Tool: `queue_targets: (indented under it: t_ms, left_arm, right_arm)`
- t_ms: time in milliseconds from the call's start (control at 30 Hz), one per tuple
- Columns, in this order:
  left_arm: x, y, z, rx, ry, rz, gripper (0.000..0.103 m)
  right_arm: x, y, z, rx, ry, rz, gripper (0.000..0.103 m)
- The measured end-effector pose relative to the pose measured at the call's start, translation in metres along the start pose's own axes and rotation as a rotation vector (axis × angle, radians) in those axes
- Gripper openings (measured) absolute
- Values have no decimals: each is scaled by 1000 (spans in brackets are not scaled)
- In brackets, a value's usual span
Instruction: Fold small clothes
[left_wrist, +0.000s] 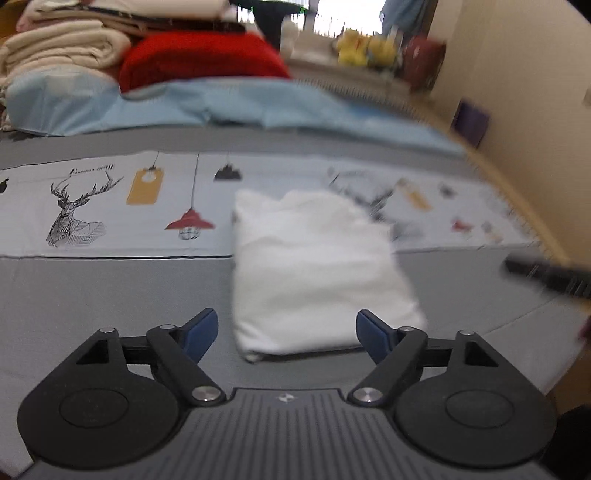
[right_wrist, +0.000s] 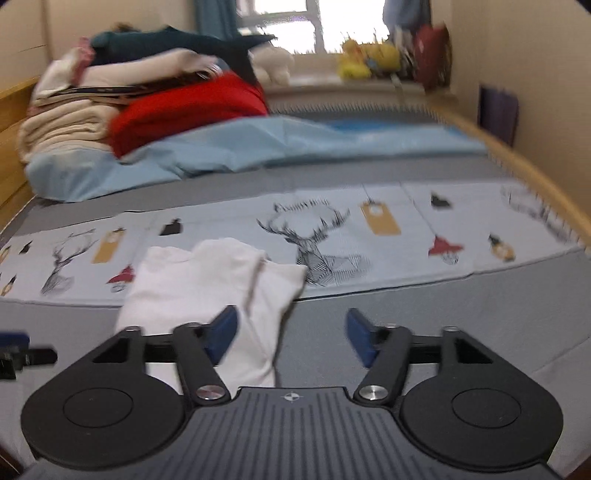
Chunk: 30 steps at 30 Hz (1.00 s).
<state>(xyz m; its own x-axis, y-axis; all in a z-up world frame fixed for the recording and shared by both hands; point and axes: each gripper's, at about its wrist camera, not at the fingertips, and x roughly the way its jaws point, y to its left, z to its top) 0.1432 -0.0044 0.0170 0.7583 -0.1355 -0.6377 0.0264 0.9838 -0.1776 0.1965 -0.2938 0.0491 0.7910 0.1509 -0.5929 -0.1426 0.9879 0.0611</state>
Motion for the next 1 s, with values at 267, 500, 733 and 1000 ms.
queue_targets:
  t_ms: [267, 500, 733, 1000]
  left_arm:
    - [-31, -13, -47, -178, -41, 63, 89]
    - [-22, -22, -60, -90, -27, 138, 95]
    - [-7, -24, -65, -95, 39, 138, 95]
    - [3, -30, -67, -63, 56, 145, 95]
  right_arm:
    - [-41, 36, -58, -21, 3, -34, 86]
    - [-42, 47, -73, -16, 72, -22, 86]
    - [-40, 52, -79, -27, 90, -12, 86]
    - [-33, 52, -80, -29, 113, -10, 86]
